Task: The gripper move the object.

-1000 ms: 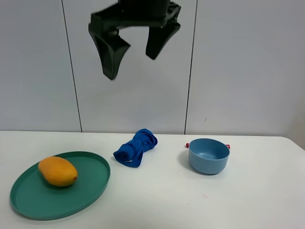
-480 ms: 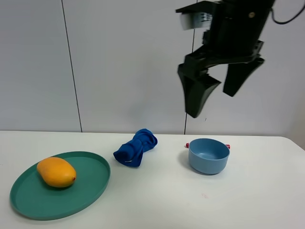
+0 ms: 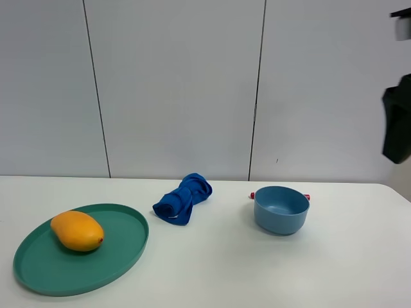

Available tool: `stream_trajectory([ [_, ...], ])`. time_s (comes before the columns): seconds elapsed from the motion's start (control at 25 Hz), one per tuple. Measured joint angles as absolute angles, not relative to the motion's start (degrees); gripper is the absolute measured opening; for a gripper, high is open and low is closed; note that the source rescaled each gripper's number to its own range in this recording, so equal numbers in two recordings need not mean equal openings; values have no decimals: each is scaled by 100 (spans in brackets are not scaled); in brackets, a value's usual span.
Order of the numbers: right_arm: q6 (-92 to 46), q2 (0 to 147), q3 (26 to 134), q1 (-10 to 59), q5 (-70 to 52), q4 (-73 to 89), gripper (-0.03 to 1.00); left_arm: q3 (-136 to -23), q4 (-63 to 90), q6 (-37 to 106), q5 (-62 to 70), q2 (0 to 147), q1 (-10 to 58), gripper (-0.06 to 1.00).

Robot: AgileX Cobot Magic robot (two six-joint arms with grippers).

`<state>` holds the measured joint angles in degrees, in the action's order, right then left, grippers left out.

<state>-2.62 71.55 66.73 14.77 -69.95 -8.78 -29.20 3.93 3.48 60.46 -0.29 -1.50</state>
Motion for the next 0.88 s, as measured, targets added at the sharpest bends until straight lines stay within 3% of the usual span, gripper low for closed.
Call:
stream_trajectory([
  [0.36,-125,5204,5692,194,-7006,-957,100,-2920,393,348,6046,-29,-150,100],
  [0.88,939,2245,4184,1,-6806,-967,100,-2920,393,348,6046,-29,-150,100],
])
